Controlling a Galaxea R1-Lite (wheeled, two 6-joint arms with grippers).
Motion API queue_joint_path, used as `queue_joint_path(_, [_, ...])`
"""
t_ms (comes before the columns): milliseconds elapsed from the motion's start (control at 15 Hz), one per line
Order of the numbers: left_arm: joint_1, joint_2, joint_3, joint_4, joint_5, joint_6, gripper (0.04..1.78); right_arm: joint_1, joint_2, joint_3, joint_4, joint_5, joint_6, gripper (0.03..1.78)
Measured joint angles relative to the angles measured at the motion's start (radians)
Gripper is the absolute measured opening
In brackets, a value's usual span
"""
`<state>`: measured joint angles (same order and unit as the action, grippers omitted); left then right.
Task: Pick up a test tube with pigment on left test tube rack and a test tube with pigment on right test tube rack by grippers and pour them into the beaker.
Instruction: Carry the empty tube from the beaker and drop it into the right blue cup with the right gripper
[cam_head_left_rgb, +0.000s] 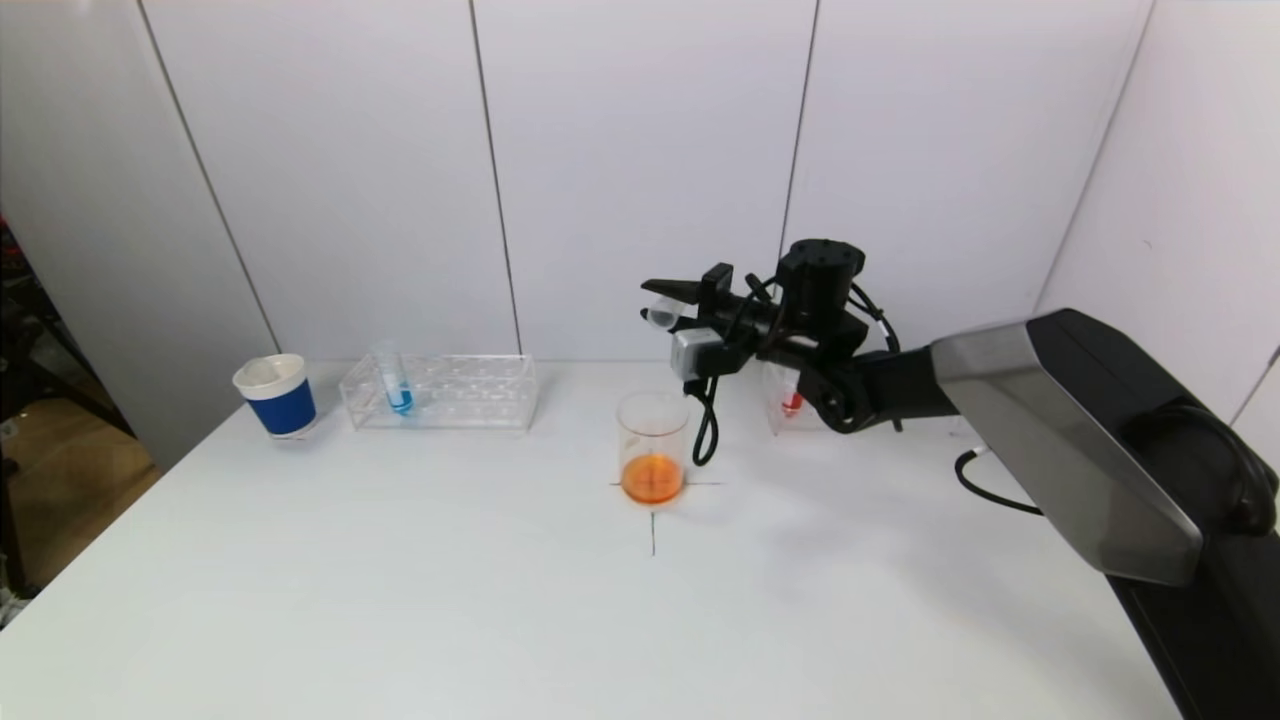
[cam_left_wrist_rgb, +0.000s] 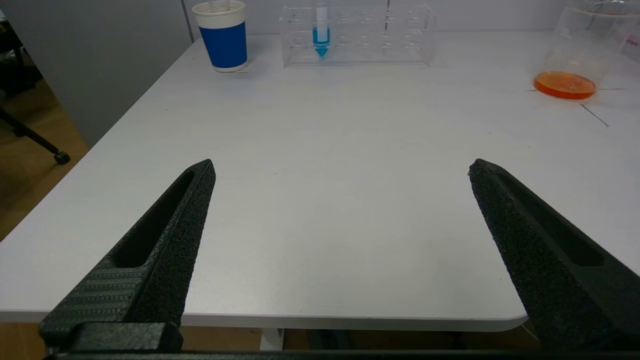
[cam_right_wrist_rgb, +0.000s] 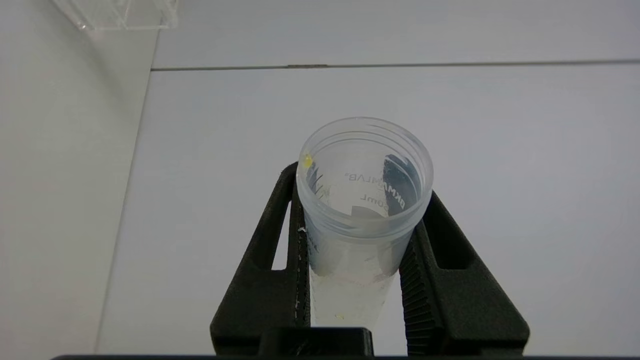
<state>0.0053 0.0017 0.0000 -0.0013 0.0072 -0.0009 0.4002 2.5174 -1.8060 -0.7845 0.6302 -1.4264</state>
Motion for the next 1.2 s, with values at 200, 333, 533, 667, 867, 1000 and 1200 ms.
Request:
queue_joint_path(200, [0.0, 0.0, 0.0, 0.0, 0.0, 0.0, 1.77, 0.001, -0.01, -0.052, 0.012, -0.1, 0.237, 0.56])
queue_joint_path(333, [0.0, 0.0, 0.0, 0.0, 0.0, 0.0, 1.77, 0.0, -0.015, -0.091, 0.015, -0.181, 0.389, 0.56])
queue_joint_path(533, [0.0, 0.0, 0.0, 0.0, 0.0, 0.0, 1.77, 0.0, -0.032, -0.137, 0.059, -0.347, 0.632, 0.56])
queue_joint_path(667, [0.0, 0.0, 0.0, 0.0, 0.0, 0.0, 1.77, -0.003, -0.068, -0.145, 0.137, -0.432, 0.775, 0.56])
queue_joint_path(867, [0.0, 0.0, 0.0, 0.0, 0.0, 0.0, 1.77, -0.027, -0.138, -0.148, 0.278, -0.524, 0.931, 0.56])
queue_joint_path(1000, [0.0, 0.0, 0.0, 0.0, 0.0, 0.0, 1.77, -0.052, -0.191, -0.148, 0.385, -0.555, 1.018, 0.56])
queue_joint_path(1200, [0.0, 0.0, 0.0, 0.0, 0.0, 0.0, 1.77, -0.099, -0.28, -0.147, 0.593, -0.598, 1.16, 0.56])
